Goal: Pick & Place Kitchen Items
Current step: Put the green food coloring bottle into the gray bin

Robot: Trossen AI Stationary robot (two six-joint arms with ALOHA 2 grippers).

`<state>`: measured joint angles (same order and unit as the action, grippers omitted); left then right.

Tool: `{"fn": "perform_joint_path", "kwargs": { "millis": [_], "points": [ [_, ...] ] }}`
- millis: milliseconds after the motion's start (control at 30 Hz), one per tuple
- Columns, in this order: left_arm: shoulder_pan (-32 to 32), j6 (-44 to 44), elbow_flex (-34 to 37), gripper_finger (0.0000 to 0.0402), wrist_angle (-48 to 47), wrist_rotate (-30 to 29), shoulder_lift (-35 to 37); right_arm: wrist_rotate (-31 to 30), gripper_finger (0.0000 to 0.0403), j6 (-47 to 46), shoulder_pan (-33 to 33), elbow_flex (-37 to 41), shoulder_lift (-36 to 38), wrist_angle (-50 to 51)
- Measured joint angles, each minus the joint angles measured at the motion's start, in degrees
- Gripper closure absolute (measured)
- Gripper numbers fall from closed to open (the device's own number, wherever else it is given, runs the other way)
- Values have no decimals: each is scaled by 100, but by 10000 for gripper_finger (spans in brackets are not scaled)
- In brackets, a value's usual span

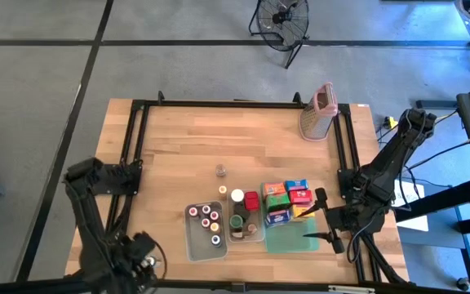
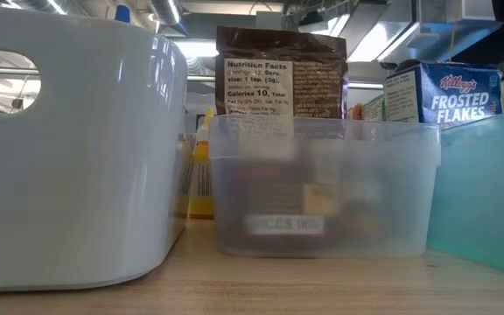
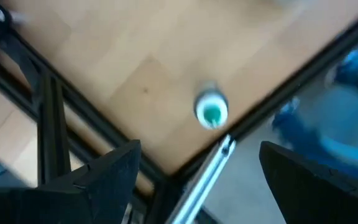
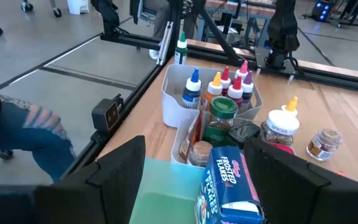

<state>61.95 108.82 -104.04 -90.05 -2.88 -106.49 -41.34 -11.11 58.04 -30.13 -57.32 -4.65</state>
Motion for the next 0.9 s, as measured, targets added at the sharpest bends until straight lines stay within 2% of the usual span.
{"fn": "perform_joint_path", "kwargs": {
  "millis": [100,233,367,533,633,800,900],
  "points": [
    [104,429,423,77,126,-518,400,0,128,0,1,0,0,-43],
    [81,634,1054,77,907,-391,684,0,128,0,0,0,0,-59],
    [-2,454,1503,77,1482,-210,708,0,128,89,-21,0,0,-56],
    [-32,625,1738,77,1675,-187,708,0,128,163,-159,0,0,-52],
    [-32,619,1864,77,1801,85,710,0,128,153,-247,0,0,-50],
    [-39,352,1983,77,2169,-292,703,2,128,153,-332,0,0,-32],
    [-71,360,2170,77,2430,-290,697,2,128,153,-375,0,0,-32]
  ]
}}
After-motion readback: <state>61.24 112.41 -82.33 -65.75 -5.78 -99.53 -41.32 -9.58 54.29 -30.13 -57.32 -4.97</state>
